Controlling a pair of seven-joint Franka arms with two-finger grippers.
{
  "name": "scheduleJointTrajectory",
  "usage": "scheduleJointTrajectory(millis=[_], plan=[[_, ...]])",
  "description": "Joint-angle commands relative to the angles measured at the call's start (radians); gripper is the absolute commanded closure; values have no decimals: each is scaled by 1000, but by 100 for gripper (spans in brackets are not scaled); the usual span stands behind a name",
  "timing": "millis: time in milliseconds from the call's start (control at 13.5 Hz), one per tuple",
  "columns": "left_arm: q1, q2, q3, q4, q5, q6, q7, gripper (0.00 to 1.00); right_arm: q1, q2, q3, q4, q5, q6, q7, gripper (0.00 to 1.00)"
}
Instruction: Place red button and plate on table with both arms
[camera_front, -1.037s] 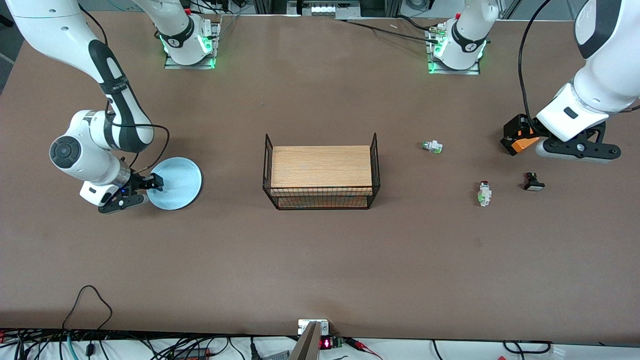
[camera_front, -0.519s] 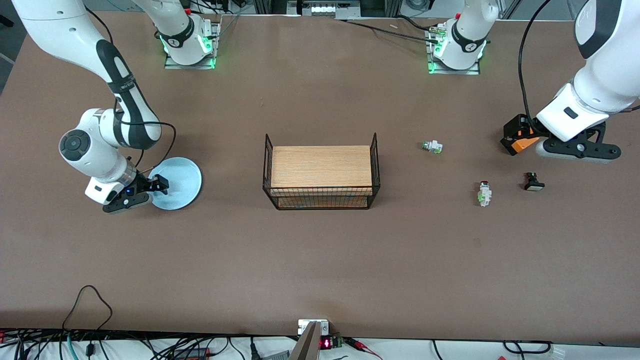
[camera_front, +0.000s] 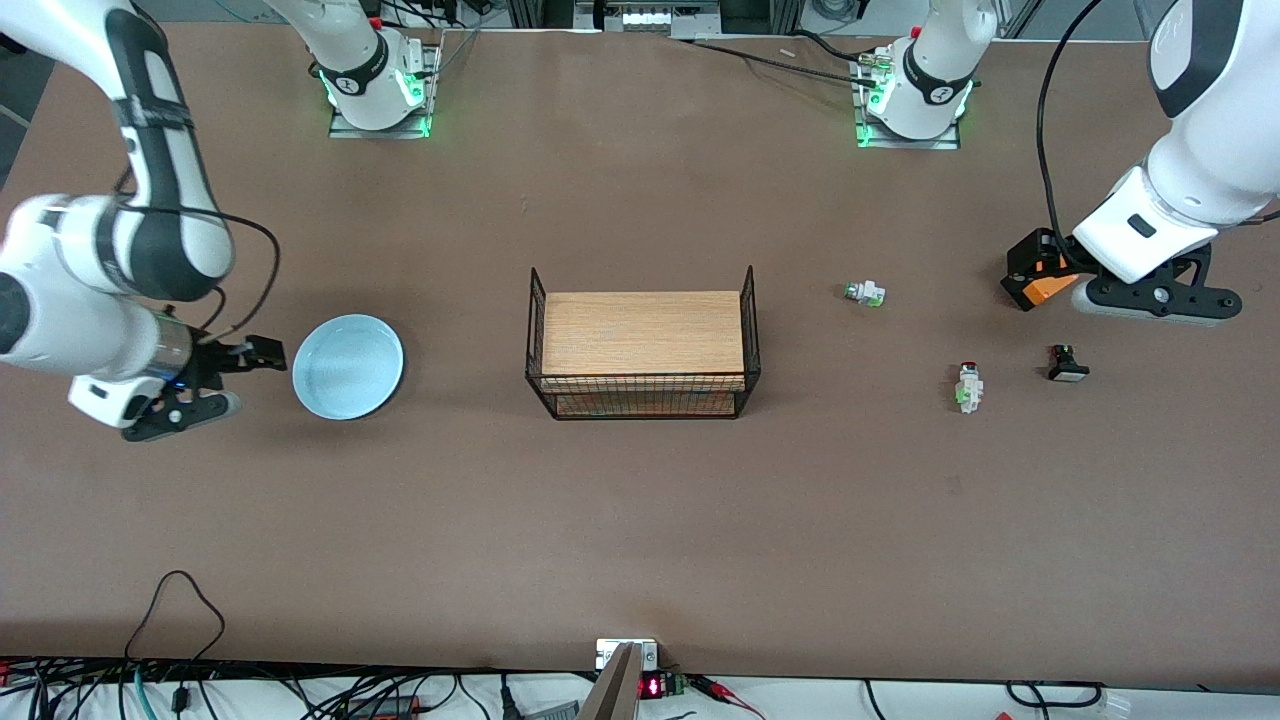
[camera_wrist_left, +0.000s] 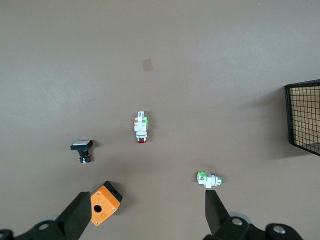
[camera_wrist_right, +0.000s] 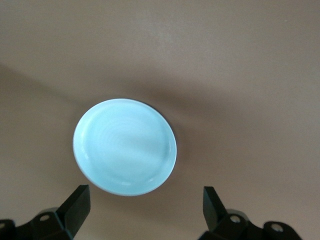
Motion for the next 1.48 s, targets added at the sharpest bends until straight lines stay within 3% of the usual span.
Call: scheduleJointTrajectory(millis=[0, 370, 667, 815, 1407], plan=[[0, -11, 3, -8, -21, 0, 14, 0, 3, 24, -2, 156, -2, -165, 9, 0], [0, -9, 4, -8, -21, 0, 14, 0, 10, 3, -11, 363, -4, -405, 142, 0], [0, -9, 4, -8, -21, 0, 16, 0, 88, -60, -85, 417, -21, -517, 201, 0], [2, -9, 4, -8, -21, 0, 16, 0, 102, -112, -99, 407, -24, -526, 193, 0], [2, -9, 4, -8, -21, 0, 16, 0, 110, -327, -79, 187, -10, -494, 202, 0]])
